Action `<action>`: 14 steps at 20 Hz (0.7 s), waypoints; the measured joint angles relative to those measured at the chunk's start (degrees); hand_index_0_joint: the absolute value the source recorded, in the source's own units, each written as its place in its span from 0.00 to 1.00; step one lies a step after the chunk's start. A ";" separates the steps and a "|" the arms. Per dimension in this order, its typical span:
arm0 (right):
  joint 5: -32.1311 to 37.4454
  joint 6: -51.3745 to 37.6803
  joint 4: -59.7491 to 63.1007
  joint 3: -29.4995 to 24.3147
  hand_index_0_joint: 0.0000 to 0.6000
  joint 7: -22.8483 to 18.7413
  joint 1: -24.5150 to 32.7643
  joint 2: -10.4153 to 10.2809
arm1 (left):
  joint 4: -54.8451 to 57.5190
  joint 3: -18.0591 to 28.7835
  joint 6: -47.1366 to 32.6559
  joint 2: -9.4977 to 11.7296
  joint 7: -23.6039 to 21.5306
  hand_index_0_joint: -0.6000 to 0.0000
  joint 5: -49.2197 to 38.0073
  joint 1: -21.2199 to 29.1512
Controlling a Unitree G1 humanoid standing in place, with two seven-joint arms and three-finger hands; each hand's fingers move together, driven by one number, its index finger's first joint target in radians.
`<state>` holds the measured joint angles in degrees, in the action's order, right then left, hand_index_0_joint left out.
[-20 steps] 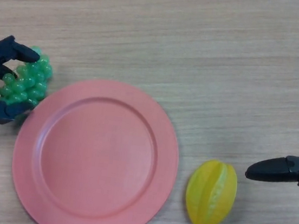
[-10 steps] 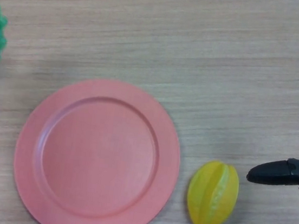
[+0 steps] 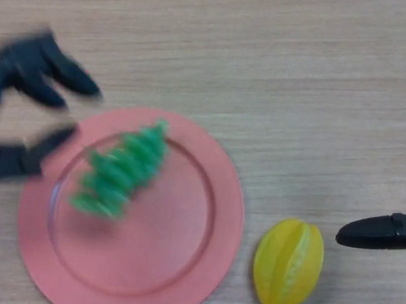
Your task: Pick up the green grapes and place it on the plate
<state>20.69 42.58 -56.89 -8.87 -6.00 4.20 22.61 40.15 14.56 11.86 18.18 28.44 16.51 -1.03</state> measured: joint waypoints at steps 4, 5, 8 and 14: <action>0.00 0.00 -0.01 0.05 0.00 -0.02 0.63 -0.13 | -0.95 0.03 -3.07 -1.18 3.17 0.00 3.69 -0.76; -0.03 0.00 0.00 0.14 0.00 -0.01 0.62 -0.13 | -1.33 0.03 -4.10 -1.41 1.80 0.00 3.49 -0.01; -0.27 0.00 0.00 1.70 0.00 0.11 0.64 -0.59 | -1.44 0.15 -4.12 -1.46 -5.29 0.33 1.40 2.10; -1.33 0.05 0.00 2.13 0.00 0.76 1.57 -1.21 | -1.29 3.76 2.44 -0.49 -10.48 1.00 -16.70 4.91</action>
<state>19.36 42.63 -56.89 -6.74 -5.25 5.77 21.41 38.87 18.32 14.31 17.69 17.95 -0.19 3.88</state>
